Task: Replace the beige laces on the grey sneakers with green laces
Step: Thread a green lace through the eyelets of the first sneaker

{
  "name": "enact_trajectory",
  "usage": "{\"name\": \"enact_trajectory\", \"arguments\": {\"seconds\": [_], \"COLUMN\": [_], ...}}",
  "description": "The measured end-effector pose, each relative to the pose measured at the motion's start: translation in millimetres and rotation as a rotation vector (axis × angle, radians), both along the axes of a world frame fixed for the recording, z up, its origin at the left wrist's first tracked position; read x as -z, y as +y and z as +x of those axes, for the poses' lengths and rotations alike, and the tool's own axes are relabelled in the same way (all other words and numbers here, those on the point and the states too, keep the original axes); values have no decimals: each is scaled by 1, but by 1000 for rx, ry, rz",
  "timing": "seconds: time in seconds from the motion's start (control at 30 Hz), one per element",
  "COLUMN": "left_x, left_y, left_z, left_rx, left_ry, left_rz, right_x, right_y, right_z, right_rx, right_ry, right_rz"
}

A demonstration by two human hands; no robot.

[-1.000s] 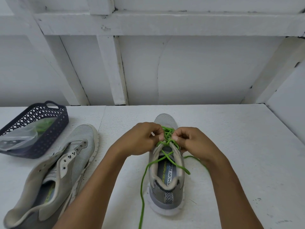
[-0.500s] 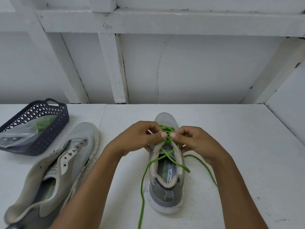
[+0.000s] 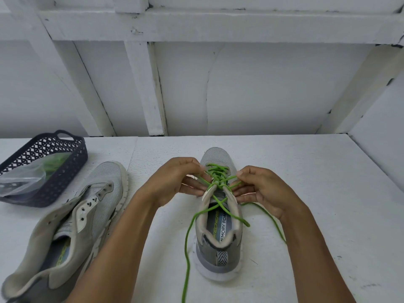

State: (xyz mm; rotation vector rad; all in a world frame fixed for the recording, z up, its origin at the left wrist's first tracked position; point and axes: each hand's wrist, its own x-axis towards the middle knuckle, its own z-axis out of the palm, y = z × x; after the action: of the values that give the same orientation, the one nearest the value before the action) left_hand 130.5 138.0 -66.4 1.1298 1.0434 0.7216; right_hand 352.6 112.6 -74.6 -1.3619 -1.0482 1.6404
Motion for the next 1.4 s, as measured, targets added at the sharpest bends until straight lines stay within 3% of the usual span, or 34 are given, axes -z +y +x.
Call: {"name": "enact_trajectory", "arguments": {"seconds": [0.17, 0.27, 0.37, 0.5, 0.63, 0.77, 0.83, 0.93, 1.13, 1.27, 1.4], "left_x": [-12, -8, 0, 7, 2, -5, -6, -9, -3, 10, 18], "left_y": [4, 3, 0, -5, -8, -11, -13, -15, -14, -22, -29], "left_z": [4, 4, -1, -1, -7, -4, 0, 4, 5, -11, -19], "left_rx": [174, 93, -2, -36, -62, 4, 99, 120, 139, 14, 0], "left_ry": [303, 230, 81, 55, 170, 364, 517, 628, 601, 427, 407], "left_rz": [154, 98, -58, -97, 56, 421, 532, 577, 636, 476, 378], "right_x": [-6, -4, 1, 6, -2, -15, -17, -19, -16, 0, 11], "right_y": [3, 5, 3, 1, -6, -12, -13, -14, -14, -20, -31], "right_z": [-11, -14, -9, -6, -2, 0, -5, -11, -17, 2, 20], "right_rx": [-154, -103, 0, 50, 86, -14, -139, -126, -135, 19, 16], "right_ry": [-279, -247, -79, -17, -149, -508, -613, -662, -741, -537, -404], "right_rz": [111, 105, -24, -98, 121, 435, 447, 444, 477, 376, 272]}}
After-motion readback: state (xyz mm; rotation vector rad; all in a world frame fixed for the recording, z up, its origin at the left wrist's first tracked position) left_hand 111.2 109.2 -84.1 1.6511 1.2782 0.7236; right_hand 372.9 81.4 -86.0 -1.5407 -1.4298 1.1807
